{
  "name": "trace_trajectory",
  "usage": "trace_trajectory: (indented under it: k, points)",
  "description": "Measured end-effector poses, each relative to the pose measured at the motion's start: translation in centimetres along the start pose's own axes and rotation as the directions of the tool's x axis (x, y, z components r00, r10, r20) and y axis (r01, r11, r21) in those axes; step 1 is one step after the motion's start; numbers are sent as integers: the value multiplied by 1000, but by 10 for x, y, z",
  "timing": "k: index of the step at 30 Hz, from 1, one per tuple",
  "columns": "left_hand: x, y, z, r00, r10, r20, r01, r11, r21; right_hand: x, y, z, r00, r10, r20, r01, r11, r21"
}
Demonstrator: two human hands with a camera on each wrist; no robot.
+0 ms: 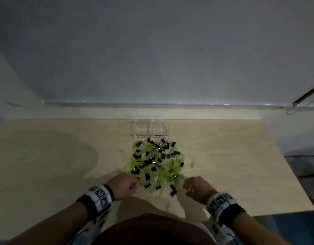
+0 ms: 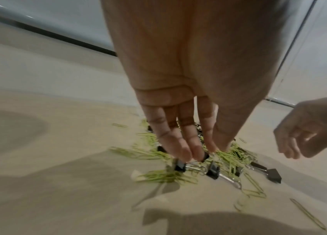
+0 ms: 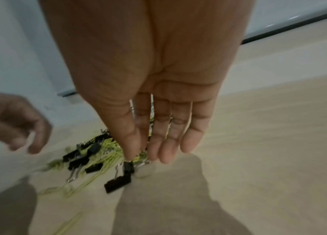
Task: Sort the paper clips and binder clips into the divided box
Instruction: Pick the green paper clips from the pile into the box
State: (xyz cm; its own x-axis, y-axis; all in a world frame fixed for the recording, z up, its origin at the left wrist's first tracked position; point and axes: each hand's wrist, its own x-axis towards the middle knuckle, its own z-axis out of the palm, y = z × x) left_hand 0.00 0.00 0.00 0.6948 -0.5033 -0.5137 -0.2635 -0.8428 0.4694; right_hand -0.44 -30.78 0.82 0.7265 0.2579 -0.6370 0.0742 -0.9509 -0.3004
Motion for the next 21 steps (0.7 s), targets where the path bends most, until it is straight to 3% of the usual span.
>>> trace_trajectory:
  k: [3, 7, 12, 16, 21]
  points:
    - [28, 18, 6, 995, 48, -87, -48, 999, 3, 9, -11, 7, 999, -31, -34, 31, 999, -16]
    - [51, 34, 19, 995, 56, -82, -50, 996, 70, 13, -25, 19, 993, -108, -55, 105, 993, -45]
    - [61, 33, 29, 994, 25, -103, -11, 991, 132, 21, -27, 33, 992, -85, -96, 86, 996, 0]
    - [63, 27, 35, 989, 6, -151, 0, 999, 44, 23, -28, 36, 973, -131, -188, 146, 987, 70]
    - [57, 20, 30, 974, 28, -225, -47, 996, -79, 16, -23, 29, 963, -175, -207, 211, 963, 168]
